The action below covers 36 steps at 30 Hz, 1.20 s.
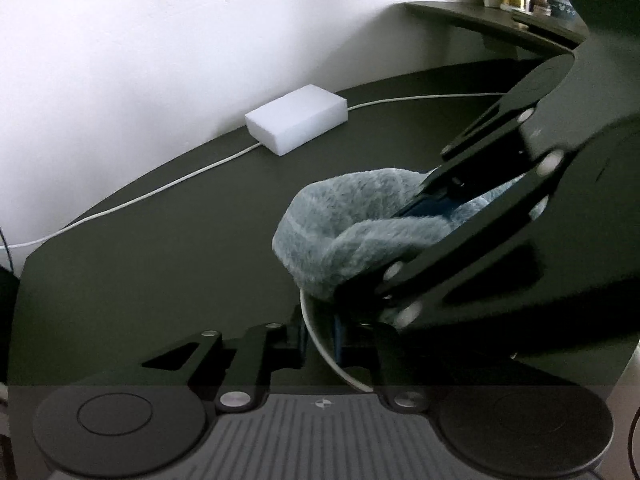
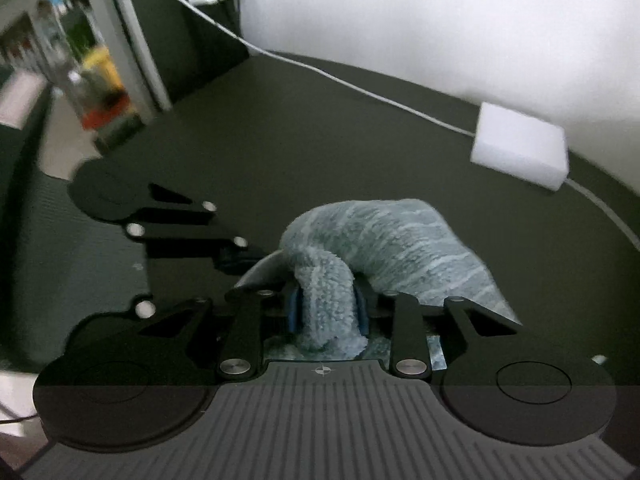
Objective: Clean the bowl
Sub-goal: 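Keep wiping the bowl interior with the towel in the right gripper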
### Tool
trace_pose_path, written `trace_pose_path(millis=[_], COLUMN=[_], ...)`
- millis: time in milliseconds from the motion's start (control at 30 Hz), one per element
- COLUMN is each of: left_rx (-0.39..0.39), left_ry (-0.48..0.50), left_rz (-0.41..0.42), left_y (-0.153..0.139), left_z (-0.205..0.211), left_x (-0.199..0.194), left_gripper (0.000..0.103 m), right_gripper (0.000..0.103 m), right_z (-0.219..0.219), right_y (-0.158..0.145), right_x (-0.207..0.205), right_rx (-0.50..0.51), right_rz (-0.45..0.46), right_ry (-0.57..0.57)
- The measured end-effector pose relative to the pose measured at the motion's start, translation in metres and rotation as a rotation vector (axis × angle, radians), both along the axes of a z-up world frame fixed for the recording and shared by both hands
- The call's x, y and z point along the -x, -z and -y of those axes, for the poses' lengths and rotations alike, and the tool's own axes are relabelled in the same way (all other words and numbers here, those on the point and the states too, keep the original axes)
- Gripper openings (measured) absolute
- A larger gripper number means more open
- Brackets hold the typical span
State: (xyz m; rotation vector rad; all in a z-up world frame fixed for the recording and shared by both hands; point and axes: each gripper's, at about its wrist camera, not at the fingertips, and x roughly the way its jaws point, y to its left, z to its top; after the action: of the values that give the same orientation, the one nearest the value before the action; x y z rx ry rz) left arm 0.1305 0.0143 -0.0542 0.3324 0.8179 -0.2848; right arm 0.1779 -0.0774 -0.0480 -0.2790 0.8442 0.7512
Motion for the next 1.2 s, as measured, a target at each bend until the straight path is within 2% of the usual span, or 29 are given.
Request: trace_pose_path(millis=[133,200,367,500,567,633,733,900,967,1133,1200], left_rx=[-0.016,-0.004,0.009,0.020,0.027,0.033,0.034,0.029,0.038,0.042,0.067], left_ry=[-0.029,-0.046,-0.070,-0.079,-0.082,-0.083,-0.090,-0.100,-0.106,-0.154,-0.162], left_rz=[0.009,0.006,0.007,0.009,0.009,0.006,-0.001,-0.001,-0.004,-0.027,-0.038], left_y=[0.002,0.002,0.002,0.002,0.003,0.003,0.003,0.004,0.004,0.002,-0.001], left_z=[0.005,0.004,0.004,0.003,0.002,0.002,0.002,0.004,0.004,0.005,0.002], left_x=[0.002,0.003,0.004,0.005,0.006,0.005,0.004,0.006,0.008,0.016,0.016], left_gripper=[0.013,0.013,0.013,0.013,0.013,0.013,0.014,0.018,0.018,0.019,0.023], right_gripper=[0.015,0.015,0.018,0.018,0.018,0.018,0.014,0.015,0.013,0.015,0.015], right_z=[0.000,0.009,0.049,0.076,0.073,0.058,0.039,0.028,0.030,0.050,0.062], right_y=[0.003,-0.001,-0.016,-0.017,-0.015,-0.005,0.013,0.010,0.005,-0.026,-0.033], right_x=[0.006,0.012,0.032,0.031,0.027,0.011,-0.007,0.005,0.013,0.037,0.033], right_rx=[0.070,0.068,-0.021,-0.183,-0.225,-0.276,-0.218,-0.082,-0.029,-0.051,-0.098], right_rz=[0.059,0.089,0.094,-0.032,-0.062,-0.141,-0.186,-0.114,-0.053,0.099,0.098], right_ry=[0.055,0.110,0.202,0.203,0.194,0.163,0.189,0.147,0.139,0.176,0.179])
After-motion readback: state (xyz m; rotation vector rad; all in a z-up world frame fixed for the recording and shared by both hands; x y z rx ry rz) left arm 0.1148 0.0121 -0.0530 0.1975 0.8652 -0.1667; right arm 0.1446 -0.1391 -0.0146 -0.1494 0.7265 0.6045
